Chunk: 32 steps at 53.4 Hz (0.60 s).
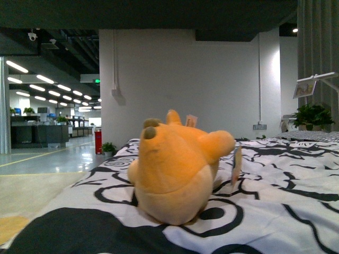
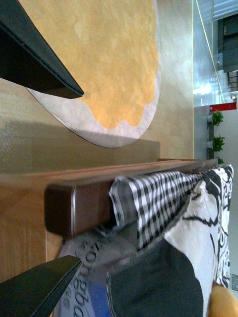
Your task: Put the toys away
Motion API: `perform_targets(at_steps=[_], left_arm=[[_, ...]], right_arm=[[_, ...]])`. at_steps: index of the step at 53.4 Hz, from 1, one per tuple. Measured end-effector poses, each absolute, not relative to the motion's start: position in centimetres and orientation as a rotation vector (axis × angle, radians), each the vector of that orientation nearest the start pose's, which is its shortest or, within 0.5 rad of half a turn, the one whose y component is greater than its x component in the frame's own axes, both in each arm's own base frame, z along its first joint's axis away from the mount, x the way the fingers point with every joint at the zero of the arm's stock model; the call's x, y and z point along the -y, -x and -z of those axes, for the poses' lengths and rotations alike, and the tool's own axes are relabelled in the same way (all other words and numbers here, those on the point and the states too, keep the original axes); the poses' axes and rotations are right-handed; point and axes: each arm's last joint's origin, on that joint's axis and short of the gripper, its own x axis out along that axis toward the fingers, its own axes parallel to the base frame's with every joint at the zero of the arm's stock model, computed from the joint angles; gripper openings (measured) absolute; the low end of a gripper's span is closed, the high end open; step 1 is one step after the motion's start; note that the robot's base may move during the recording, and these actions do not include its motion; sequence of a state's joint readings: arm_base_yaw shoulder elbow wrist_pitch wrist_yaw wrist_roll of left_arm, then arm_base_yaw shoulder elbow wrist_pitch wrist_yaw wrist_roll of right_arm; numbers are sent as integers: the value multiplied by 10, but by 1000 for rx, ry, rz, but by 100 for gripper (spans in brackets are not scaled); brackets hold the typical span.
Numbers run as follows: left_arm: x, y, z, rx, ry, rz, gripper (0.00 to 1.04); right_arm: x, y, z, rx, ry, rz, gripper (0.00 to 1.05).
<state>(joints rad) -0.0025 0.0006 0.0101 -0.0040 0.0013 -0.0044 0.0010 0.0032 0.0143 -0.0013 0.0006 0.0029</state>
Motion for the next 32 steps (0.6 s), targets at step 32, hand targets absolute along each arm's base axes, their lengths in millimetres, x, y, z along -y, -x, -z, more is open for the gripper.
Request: perform_targets(at_steps=[32], left_arm=[[0, -97, -166, 4, 4, -2, 98]], right_arm=[[0, -97, -168, 10, -3, -8, 98]])
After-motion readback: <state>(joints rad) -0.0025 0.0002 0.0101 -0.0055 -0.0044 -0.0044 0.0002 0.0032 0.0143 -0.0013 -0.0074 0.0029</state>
